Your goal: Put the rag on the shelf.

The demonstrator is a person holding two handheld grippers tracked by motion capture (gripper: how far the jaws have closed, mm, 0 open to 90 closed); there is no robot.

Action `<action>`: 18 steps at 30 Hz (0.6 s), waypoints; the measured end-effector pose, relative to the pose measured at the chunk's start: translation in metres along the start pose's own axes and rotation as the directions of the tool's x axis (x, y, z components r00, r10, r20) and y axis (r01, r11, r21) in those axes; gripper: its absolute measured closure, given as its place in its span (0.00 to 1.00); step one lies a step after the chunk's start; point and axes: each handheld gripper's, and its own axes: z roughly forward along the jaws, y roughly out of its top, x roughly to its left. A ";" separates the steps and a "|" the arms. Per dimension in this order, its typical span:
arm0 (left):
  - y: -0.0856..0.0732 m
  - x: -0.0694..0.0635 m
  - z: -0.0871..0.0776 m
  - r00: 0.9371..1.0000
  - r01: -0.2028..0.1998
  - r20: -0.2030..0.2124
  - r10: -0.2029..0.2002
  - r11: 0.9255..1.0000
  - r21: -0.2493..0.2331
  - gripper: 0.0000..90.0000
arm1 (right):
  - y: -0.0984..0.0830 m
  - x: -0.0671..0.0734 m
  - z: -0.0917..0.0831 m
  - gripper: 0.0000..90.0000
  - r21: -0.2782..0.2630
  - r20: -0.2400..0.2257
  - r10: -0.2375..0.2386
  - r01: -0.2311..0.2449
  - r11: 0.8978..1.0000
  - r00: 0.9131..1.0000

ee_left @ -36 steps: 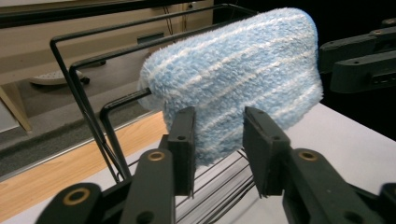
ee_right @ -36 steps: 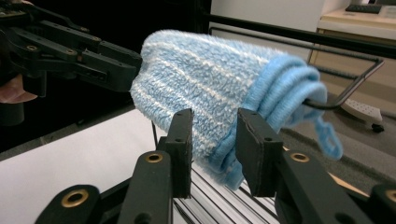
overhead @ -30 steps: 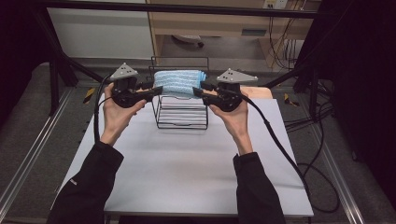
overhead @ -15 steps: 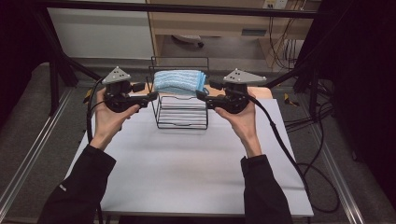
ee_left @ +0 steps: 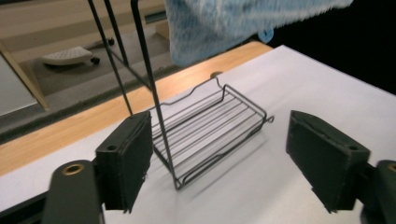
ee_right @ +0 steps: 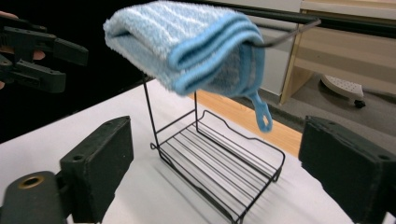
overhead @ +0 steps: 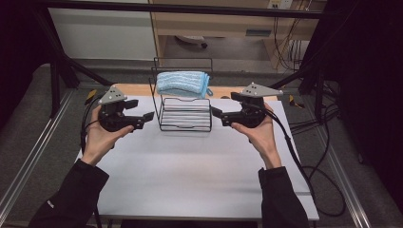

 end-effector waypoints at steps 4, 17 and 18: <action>-0.014 0.000 -0.001 1.000 0.008 -0.004 -0.008 1.000 0.016 0.19 | -0.012 -0.002 -0.007 0.07 0.015 0.004 0.011 -0.011 1.000 1.000; -0.070 -0.003 -0.002 0.998 0.061 0.017 -0.062 0.998 0.033 0.13 | -0.063 -0.012 -0.026 0.01 0.089 0.017 0.054 -0.056 0.994 0.998; -0.075 -0.003 -0.002 0.998 0.062 0.018 -0.063 0.997 0.036 0.13 | -0.067 -0.012 -0.027 0.01 0.091 0.015 0.060 -0.062 0.994 0.998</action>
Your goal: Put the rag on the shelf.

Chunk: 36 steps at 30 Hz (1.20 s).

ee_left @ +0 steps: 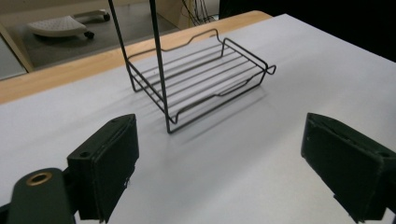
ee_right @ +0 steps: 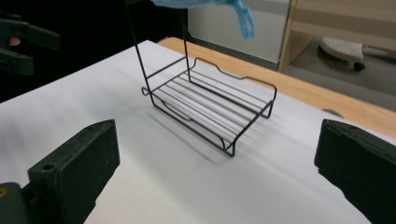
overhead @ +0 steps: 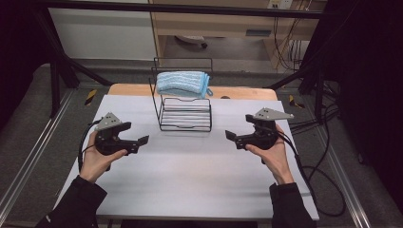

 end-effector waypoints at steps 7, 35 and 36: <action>-0.034 0.005 0.004 0.999 0.040 -0.006 -0.039 0.999 0.011 0.13 | -0.033 -0.005 -0.005 0.01 0.033 -0.016 0.002 -0.002 0.999 1.000; -0.101 0.012 0.006 1.000 -0.003 -0.022 0.005 0.995 0.098 0.12 | -0.138 -0.032 -0.030 0.01 0.132 -0.008 0.079 -0.077 0.988 0.997; -0.101 0.013 0.006 1.000 -0.008 -0.021 0.010 0.995 0.102 0.12 | -0.138 -0.032 -0.030 0.01 0.136 -0.007 0.082 -0.080 0.988 0.997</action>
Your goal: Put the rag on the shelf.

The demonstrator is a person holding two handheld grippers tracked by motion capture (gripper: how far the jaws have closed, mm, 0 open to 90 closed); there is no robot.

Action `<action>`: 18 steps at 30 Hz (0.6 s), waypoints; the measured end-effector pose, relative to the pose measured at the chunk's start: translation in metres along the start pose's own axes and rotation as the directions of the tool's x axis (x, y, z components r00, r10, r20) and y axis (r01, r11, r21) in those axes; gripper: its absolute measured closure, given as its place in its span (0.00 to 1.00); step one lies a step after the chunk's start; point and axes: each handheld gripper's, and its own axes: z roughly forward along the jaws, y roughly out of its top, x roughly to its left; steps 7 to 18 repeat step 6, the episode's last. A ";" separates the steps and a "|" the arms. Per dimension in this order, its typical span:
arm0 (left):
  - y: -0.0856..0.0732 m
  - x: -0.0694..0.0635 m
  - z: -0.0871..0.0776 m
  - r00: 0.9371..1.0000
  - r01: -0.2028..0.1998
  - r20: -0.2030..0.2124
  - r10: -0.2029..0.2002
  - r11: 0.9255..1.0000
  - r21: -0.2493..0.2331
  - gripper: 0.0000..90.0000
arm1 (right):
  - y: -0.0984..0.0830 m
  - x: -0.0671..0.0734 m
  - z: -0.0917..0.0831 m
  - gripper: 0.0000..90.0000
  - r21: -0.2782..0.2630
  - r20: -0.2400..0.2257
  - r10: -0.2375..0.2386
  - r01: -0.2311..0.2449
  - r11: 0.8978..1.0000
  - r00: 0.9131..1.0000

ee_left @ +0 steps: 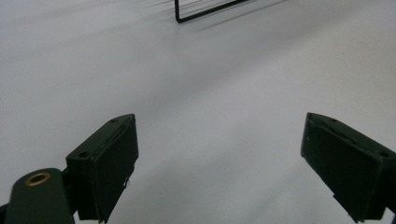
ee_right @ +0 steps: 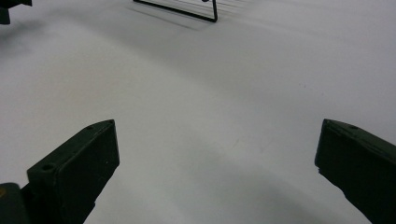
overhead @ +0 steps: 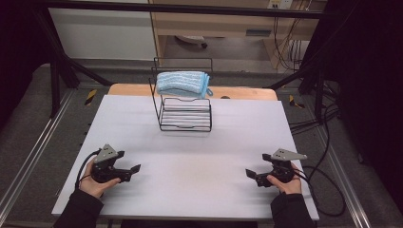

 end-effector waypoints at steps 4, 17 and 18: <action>-0.002 0.000 0.002 1.000 0.002 0.005 -0.002 1.000 0.004 0.12 | -0.001 0.000 0.001 0.01 0.007 0.001 0.005 -0.005 1.000 1.000; -0.003 0.000 0.001 1.000 0.006 0.002 -0.006 1.000 0.001 0.12 | -0.001 0.000 0.001 0.01 0.007 0.001 0.006 -0.006 1.000 1.000; -0.003 0.000 0.001 1.000 0.006 0.002 -0.006 1.000 0.001 0.12 | -0.001 0.000 0.001 0.01 0.007 0.001 0.006 -0.006 1.000 1.000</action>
